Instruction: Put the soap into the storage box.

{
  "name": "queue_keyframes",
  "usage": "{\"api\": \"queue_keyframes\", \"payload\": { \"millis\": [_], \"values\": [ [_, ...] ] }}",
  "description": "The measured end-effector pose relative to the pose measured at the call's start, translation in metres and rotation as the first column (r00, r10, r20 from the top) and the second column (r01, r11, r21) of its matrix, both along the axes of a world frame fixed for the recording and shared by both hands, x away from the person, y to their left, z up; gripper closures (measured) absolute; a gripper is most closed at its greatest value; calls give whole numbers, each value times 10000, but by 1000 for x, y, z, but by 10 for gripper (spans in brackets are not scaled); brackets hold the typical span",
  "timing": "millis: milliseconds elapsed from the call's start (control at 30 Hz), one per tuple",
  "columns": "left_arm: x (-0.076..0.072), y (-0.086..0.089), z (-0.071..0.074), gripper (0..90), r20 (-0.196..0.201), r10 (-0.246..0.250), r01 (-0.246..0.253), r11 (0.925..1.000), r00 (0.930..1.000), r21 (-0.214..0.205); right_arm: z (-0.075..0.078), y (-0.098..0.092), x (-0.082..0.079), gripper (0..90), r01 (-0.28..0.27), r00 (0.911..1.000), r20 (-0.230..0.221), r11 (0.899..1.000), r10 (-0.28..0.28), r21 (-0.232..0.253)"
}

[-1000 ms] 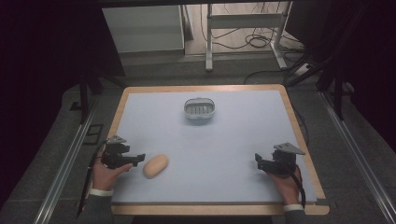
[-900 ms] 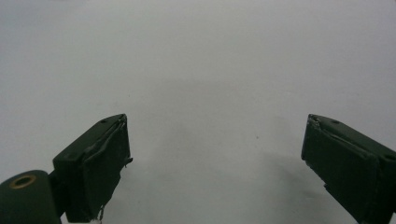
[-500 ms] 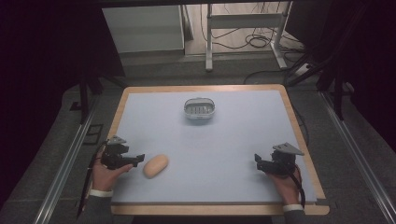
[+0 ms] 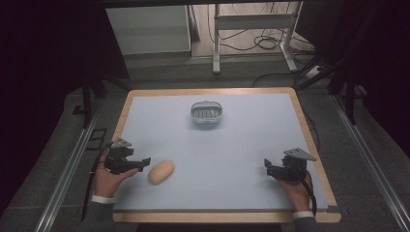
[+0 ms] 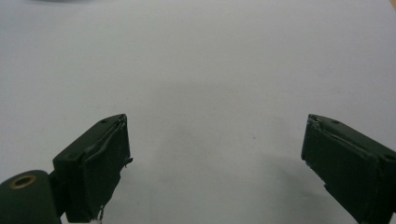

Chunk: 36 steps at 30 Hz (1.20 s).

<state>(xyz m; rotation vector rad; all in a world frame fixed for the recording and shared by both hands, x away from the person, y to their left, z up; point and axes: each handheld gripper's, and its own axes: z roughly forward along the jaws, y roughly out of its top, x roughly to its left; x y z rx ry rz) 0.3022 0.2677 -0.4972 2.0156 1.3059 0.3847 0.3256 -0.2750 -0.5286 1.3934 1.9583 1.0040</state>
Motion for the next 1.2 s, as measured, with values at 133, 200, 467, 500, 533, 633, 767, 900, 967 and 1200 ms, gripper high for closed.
{"api": "queue_keyframes", "payload": {
  "millis": [133, 200, 467, 500, 533, 633, 767, 900, 967, 1200],
  "values": [
    [0, -2, 7, 167, 112, -86, 86, 10000, 9999, 39, 0, 0, 0, 80, -41, 10000, 39, 10000, 41, -74],
    [-1, -3, 12, 167, 211, -140, 138, 9999, 9997, 103, 0, 0, 0, 81, -43, 10000, 39, 10000, 43, -71],
    [-3, -14, 29, 161, 374, -463, 454, 9987, 9982, 244, 0, 0, -1, 80, -43, 10000, 62, 10000, 43, -54],
    [-3, -16, 31, 161, 378, -522, 510, 9982, 9979, 306, 0, 0, -1, 80, -47, 10000, 70, 10000, 48, -59],
    [-3, -16, 31, 160, 378, -522, 510, 9982, 9979, 306, 0, 0, -1, 80, -47, 10000, 70, 10000, 48, -59],
    [-4, -21, 35, 160, 386, -663, 649, 9972, 9971, 364, 0, 0, -1, 80, -41, 10000, 78, 10000, 42, -56],
    [-3, -28, 35, 156, 314, -880, 863, 9950, 9956, 508, 0, 1, -1, 80, -34, 10000, 62, 10000, 35, -72],
    [-2, -35, 34, 151, 179, -1145, 1130, 9912, 9933, 693, 0, 1, -1, 80, -30, 10000, 52, 10000, 31, -86],
    [-1, -38, 33, 150, 94, -1249, 1238, 9893, 9921, 773, 0, 1, -1, 80, -34, 10000, 53, 9999, 35, -111],
    [0, -46, 30, 149, -45, -1479, 1477, 9852, 9890, 874, 0, 1, 0, 80, 77, 10000, 23, 9999, -76, -143]
  ]
}}
